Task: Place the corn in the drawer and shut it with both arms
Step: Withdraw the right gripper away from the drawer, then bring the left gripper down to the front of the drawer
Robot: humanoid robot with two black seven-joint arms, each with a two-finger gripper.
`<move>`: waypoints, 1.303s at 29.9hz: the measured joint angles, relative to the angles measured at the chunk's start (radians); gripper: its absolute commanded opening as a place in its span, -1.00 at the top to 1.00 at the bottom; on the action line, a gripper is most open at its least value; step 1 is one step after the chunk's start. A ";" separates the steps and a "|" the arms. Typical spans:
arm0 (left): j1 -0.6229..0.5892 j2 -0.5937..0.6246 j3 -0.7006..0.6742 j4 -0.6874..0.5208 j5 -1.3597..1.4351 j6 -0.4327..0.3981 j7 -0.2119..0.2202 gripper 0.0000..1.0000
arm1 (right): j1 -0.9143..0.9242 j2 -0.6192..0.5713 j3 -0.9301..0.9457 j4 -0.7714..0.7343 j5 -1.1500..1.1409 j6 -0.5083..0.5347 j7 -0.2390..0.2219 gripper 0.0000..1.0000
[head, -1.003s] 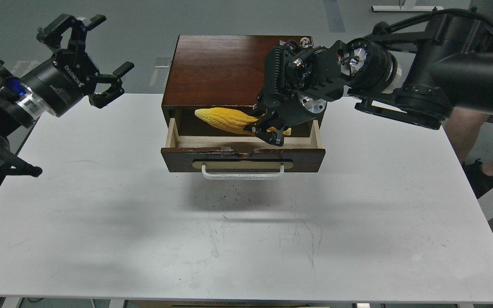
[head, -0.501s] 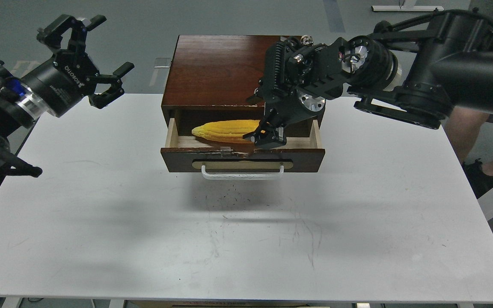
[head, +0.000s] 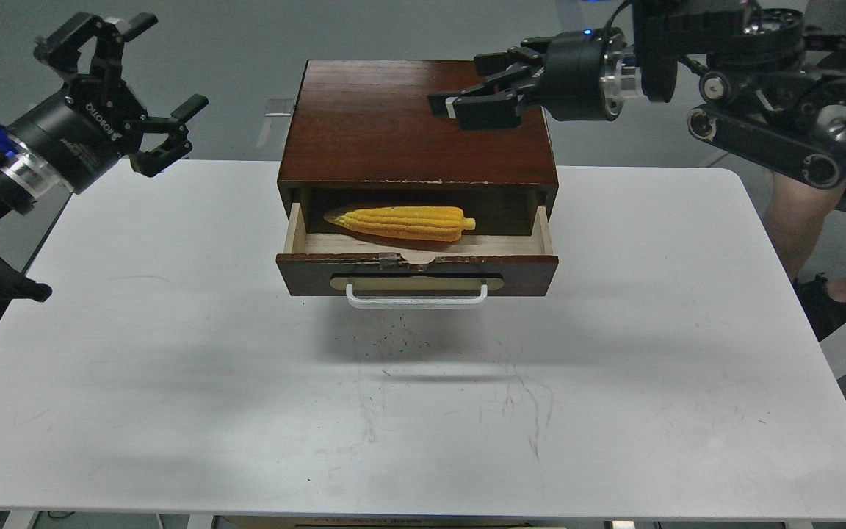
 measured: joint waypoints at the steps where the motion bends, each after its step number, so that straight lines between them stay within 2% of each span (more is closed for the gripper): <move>1: -0.003 0.000 -0.001 0.000 0.000 0.000 -0.018 -0.98 | -0.030 -0.026 0.019 0.000 0.065 -0.002 0.000 -0.99; 5: -0.029 -0.002 0.005 0.000 0.025 0.000 -0.045 -0.98 | -0.154 -0.094 0.099 -0.005 0.274 -0.008 0.000 -0.99; 9: -0.041 -0.005 0.004 -0.031 0.184 0.000 -0.058 -0.98 | -0.295 -0.132 0.193 -0.028 0.465 -0.012 0.000 -0.99; 14: -0.066 -0.008 0.000 -0.165 0.451 0.000 -0.092 -0.96 | -0.441 -0.139 0.310 -0.070 0.693 -0.013 0.000 -0.98; 22: -0.098 -0.082 0.000 -0.399 0.878 0.000 -0.092 -0.86 | -0.562 -0.131 0.354 -0.158 0.968 -0.006 0.000 -0.98; 25: -0.094 -0.134 0.013 -0.460 1.084 0.000 -0.089 -0.70 | -0.601 -0.129 0.355 -0.166 0.980 -0.006 0.000 -0.98; 26: -0.089 -0.151 0.019 -0.475 1.147 0.000 -0.088 -0.49 | -0.611 -0.129 0.355 -0.167 0.981 -0.005 0.000 -0.98; 27: -0.085 -0.166 0.025 -0.483 1.199 0.000 -0.086 -0.07 | -0.619 -0.130 0.355 -0.167 0.981 -0.004 0.000 -0.98; 28: -0.082 -0.180 0.035 -0.488 1.239 0.000 -0.084 0.14 | -0.625 -0.132 0.355 -0.167 0.982 -0.004 0.000 -0.98; 29: -0.077 -0.195 0.052 -0.492 1.276 0.000 -0.081 0.54 | -0.631 -0.134 0.355 -0.167 0.982 -0.004 0.000 -0.98; 31: -0.070 -0.214 0.089 -0.493 1.316 0.000 -0.078 1.00 | -0.641 -0.137 0.355 -0.169 0.982 -0.004 0.000 -0.98; 34: -0.057 -0.227 0.137 -0.494 1.335 0.000 -0.062 1.00 | -0.649 -0.139 0.355 -0.170 0.982 -0.007 0.000 -0.98; 39: 0.018 -0.235 0.186 -0.493 1.329 0.000 0.016 1.00 | -0.662 -0.140 0.355 -0.170 0.982 -0.010 0.000 -0.98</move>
